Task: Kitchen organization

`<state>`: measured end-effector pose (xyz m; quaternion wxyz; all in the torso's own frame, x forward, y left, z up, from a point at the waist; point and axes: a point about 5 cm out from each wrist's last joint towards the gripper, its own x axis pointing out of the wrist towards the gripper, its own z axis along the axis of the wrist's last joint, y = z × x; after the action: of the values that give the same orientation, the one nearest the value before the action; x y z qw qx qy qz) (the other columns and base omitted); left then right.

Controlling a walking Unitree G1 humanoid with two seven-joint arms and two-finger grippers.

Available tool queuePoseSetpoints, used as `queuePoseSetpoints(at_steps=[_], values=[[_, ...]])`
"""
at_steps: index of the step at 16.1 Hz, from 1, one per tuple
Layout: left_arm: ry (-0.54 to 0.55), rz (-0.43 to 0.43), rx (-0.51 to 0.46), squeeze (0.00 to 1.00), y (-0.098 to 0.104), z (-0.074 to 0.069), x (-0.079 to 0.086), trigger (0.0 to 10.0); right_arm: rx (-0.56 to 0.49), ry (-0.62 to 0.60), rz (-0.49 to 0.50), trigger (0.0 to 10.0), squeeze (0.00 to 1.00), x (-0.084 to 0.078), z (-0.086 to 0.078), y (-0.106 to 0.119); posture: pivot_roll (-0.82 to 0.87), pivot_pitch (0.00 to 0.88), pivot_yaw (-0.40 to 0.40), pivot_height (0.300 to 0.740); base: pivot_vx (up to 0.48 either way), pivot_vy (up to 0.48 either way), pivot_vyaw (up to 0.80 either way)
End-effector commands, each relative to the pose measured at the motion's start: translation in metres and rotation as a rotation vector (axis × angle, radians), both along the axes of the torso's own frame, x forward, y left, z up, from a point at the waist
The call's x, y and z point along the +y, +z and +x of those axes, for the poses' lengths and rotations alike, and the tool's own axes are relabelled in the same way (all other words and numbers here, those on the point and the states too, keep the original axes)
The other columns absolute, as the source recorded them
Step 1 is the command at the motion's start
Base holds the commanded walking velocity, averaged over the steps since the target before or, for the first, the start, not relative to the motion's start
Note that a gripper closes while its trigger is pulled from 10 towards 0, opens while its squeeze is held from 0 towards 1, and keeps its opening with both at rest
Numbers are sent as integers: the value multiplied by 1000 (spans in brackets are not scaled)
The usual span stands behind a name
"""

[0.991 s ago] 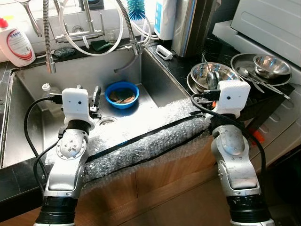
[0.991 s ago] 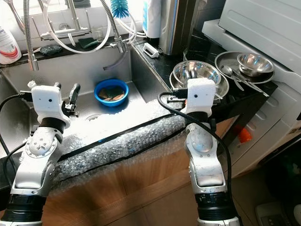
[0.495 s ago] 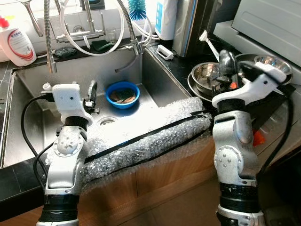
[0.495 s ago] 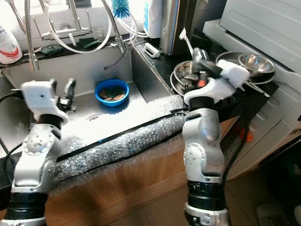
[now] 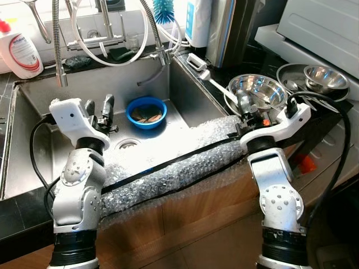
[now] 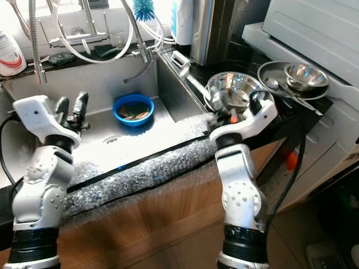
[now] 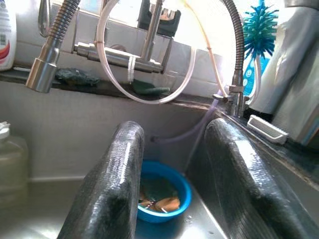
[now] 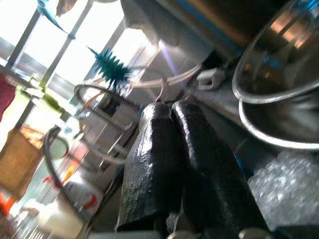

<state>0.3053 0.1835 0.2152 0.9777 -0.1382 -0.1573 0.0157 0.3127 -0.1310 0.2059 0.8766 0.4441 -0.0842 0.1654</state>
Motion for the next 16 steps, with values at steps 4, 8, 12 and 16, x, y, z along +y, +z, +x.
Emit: queuePoseSetpoints(at_steps=[4,8,12,16], values=[[-48,-145,-9,0,3,-4,5,10000,-93,144,112,10000,0,-10,-6,17,-22,63,-3,740,0,0,0],[-173,-296,16,0,-3,-12,3,10000,-83,245,240,10000,0,-20,-7,10,-17,51,-9,740,0,0,0],[-417,-462,7,0,-2,-21,-12,10000,-38,397,345,10000,0,-1,-19,-4,-16,49,-3,740,0,0,0],[-571,-458,29,0,-1,-24,-23,10000,-10,519,333,10000,0,21,-29,-11,-7,78,-7,740,0,0,0]])
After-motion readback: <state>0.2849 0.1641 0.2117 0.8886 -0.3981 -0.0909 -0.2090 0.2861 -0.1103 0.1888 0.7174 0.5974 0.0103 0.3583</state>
